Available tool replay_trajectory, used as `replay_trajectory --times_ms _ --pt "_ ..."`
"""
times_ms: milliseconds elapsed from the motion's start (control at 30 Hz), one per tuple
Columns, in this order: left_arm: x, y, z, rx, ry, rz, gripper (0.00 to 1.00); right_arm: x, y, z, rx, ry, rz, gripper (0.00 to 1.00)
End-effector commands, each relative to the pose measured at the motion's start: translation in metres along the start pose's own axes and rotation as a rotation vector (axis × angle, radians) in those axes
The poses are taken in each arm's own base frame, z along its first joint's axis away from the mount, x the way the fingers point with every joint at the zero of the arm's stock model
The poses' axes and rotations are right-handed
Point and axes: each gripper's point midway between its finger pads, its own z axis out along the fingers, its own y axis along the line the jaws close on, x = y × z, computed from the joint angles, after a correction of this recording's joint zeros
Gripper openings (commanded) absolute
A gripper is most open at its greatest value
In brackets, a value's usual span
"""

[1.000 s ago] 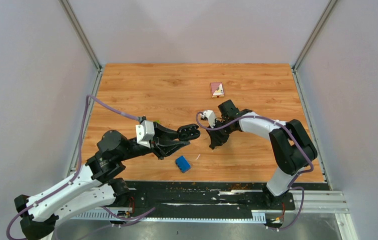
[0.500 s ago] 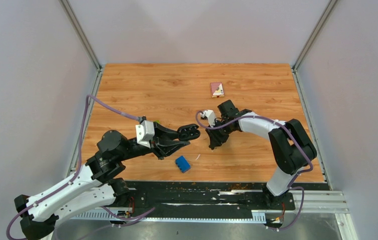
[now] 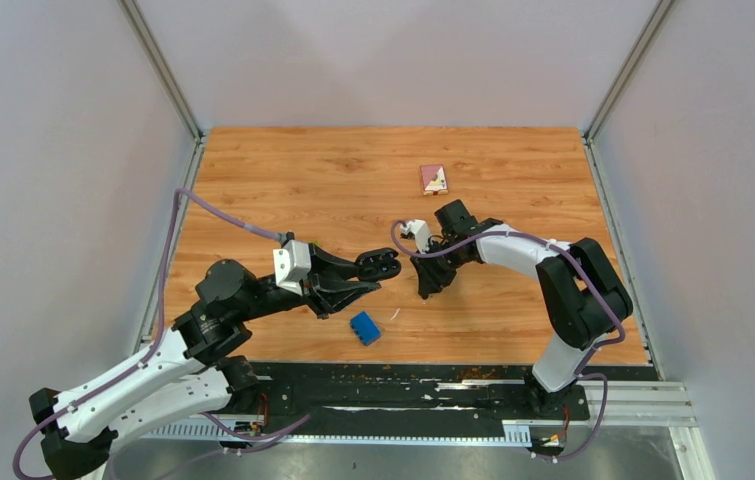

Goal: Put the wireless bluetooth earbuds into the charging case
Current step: Pick up the earbud from the center of the board.

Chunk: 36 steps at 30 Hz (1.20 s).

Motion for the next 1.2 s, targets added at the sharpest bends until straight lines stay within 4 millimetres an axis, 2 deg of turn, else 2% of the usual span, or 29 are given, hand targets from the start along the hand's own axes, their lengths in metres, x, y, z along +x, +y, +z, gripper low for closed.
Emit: replay_trajectory --times_ms 0,133,367,1167 --pt "-0.009 -0.004 0.001 0.017 -0.035 0.008 0.00 -0.008 0.001 -0.002 -0.006 -0.034 0.004 0.25" --pt "-0.009 -0.004 0.001 0.018 -0.036 0.008 0.00 -0.014 -0.007 -0.007 0.022 -0.056 0.028 0.23" --pt "-0.008 -0.003 0.002 0.017 -0.035 0.005 0.00 -0.008 -0.015 -0.008 0.028 -0.053 0.055 0.22" --pt "-0.004 -0.003 0.002 0.015 -0.035 -0.005 0.00 -0.001 -0.014 0.000 0.017 -0.044 0.098 0.28"
